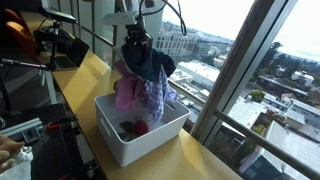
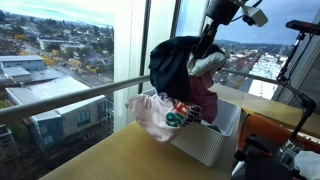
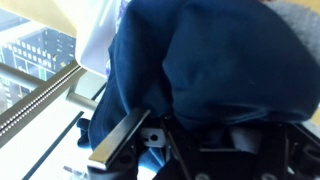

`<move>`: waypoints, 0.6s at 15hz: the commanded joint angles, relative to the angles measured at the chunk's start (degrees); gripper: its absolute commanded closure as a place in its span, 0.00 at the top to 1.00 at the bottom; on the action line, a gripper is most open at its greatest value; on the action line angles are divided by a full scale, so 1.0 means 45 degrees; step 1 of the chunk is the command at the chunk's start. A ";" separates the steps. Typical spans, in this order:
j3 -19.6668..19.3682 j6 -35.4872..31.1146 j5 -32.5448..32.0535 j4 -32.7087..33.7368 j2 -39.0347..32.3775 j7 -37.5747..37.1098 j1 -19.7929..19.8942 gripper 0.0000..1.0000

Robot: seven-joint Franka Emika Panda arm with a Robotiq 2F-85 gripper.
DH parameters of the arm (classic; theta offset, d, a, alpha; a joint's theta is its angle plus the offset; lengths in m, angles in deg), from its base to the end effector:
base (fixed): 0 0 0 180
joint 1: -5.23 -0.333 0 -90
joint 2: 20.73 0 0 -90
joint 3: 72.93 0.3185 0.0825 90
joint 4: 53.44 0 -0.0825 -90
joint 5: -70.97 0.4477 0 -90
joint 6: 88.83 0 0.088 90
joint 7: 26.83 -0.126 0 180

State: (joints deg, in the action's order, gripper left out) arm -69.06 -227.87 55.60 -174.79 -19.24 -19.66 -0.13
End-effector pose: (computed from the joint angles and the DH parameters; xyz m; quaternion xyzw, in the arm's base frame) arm 0.6209 0.0967 0.4126 0.9550 0.2236 0.1668 0.1011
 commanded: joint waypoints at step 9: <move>0.2410 0.2535 0.1128 0.2542 0.0285 0.0156 -0.2132 0.00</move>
State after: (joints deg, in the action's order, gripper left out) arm -59.34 -218.27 59.21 -165.31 -16.74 -19.91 -8.86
